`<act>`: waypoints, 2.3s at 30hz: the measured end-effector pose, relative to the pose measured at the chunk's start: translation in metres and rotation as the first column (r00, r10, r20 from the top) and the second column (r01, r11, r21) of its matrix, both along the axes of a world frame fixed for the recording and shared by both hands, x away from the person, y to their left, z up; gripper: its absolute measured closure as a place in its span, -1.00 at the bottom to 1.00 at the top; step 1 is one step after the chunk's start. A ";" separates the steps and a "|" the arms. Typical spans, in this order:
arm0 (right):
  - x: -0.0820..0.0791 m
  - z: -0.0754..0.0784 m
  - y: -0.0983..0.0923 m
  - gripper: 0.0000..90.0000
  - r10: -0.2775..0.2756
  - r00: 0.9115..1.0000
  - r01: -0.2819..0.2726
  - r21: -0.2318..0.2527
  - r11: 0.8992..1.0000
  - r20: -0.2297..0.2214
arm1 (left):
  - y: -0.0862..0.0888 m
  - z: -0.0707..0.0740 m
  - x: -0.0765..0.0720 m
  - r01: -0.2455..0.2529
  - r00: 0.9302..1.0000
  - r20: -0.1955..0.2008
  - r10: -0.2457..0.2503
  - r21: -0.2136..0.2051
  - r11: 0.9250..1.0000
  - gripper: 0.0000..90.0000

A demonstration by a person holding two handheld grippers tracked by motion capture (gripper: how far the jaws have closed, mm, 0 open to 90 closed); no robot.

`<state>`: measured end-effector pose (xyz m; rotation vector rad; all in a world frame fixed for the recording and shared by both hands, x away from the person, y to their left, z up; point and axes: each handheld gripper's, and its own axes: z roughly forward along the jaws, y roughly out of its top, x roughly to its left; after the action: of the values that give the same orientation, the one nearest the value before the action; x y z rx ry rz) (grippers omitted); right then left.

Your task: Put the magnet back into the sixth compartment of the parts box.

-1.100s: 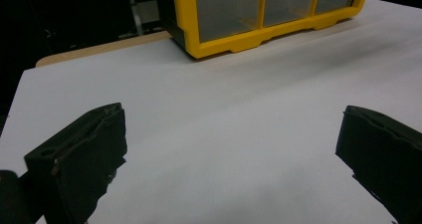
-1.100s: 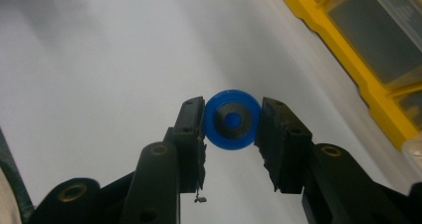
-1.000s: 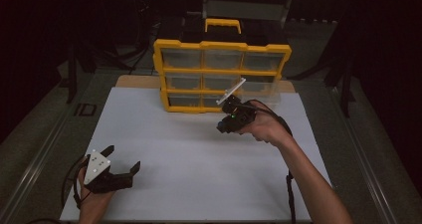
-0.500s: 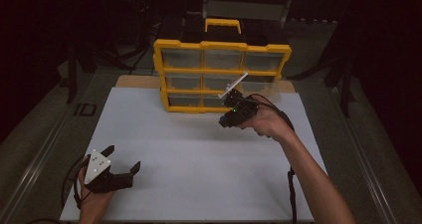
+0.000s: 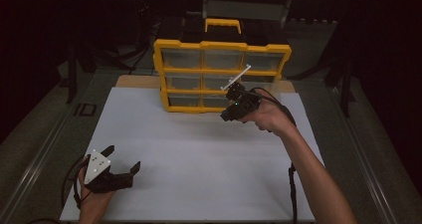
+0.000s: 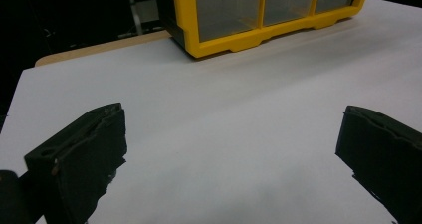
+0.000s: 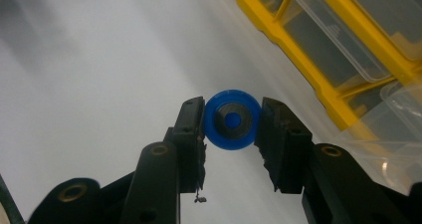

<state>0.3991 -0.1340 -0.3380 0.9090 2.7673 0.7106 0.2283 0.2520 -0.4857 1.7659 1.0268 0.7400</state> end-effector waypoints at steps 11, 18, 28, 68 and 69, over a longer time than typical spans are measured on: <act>0.010 0.008 -0.004 0.40 -0.036 0.999 0.036 0.013 0.999 0.002 | 0.001 0.000 0.000 -0.001 1.000 0.002 0.001 0.002 1.000 -1.00; 0.016 0.013 -0.008 0.40 -0.062 0.998 0.062 0.017 0.998 0.000 | 0.000 0.000 0.000 -0.001 1.000 0.001 0.001 -0.001 1.000 -1.00; 0.021 0.018 -0.010 0.40 -0.082 0.997 0.082 0.022 0.996 0.004 | 0.000 0.000 0.000 -0.001 1.000 0.003 0.001 0.002 1.000 -1.00; 0.043 0.043 -0.020 0.40 -0.199 0.980 0.198 0.050 0.979 0.005 | 0.000 0.000 0.000 0.000 1.000 0.001 0.000 0.001 1.000 -1.00; 0.044 0.043 -0.021 0.40 -0.205 0.979 0.204 0.048 0.978 0.005 | 0.000 0.000 0.000 -0.001 1.000 0.001 0.001 0.002 1.000 -1.00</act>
<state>0.4432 -0.1545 -0.2948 1.1747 2.6070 0.7456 0.2286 0.2524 -0.4858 1.7667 1.0264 0.7427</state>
